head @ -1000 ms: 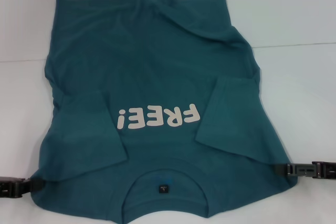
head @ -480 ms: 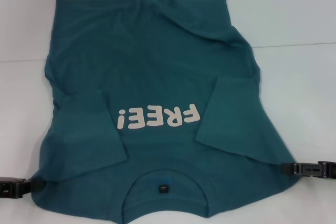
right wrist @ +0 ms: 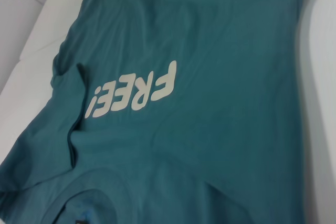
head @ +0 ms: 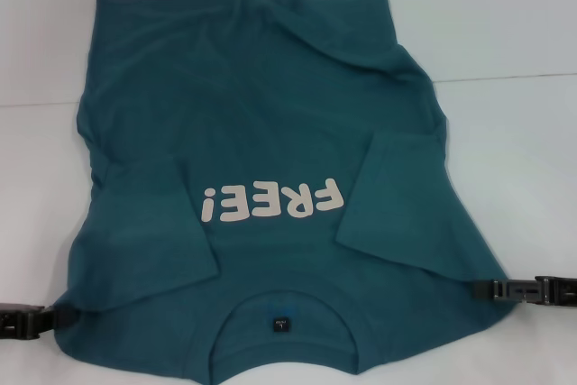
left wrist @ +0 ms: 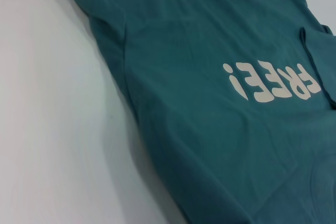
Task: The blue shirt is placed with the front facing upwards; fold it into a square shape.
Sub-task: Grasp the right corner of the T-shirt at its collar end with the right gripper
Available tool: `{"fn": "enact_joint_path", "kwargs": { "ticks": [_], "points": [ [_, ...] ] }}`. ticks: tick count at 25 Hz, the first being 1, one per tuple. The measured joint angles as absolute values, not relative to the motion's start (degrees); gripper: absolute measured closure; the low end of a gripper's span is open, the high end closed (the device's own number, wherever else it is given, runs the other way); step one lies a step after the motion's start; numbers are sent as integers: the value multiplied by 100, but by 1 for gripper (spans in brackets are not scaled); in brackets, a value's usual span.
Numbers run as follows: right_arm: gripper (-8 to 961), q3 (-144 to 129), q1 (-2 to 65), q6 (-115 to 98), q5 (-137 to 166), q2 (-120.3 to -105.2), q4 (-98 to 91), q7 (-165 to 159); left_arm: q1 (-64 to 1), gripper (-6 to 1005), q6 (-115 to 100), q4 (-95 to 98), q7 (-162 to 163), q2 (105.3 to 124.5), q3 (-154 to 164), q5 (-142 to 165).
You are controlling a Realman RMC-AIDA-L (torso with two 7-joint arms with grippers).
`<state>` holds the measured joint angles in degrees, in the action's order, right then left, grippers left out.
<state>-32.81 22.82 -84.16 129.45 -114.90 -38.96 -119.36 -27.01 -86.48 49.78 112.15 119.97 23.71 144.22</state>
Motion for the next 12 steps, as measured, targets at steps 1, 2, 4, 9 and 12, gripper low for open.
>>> {"fn": "enact_joint_path", "kwargs": {
  "ticks": [1,2,4,9,12],
  "points": [
    [53,-3287,2285,-8428,12945,-11489,-3891,-11935,-2710,999,-8648,4979,11214,11997,2372,14422],
    [53,-3291,2285,-8434,12945,-11488,-3891,-11935,-2717,999,-8648,4979,11214,11996,2372,14422],
    [54,-3295,2284,-8451,12947,-11488,-3897,-11935,-2731,999,-8648,4975,11215,11991,2373,14421],
    [100,-3296,2296,-8473,13053,-11500,-3925,-11974,-2756,999,-8648,4966,11214,11981,2379,14422],
    [168,-3269,2305,-8454,13079,-11501,-3927,-11967,-2763,999,-8649,4965,11214,11980,2386,14421]
  ]
}}
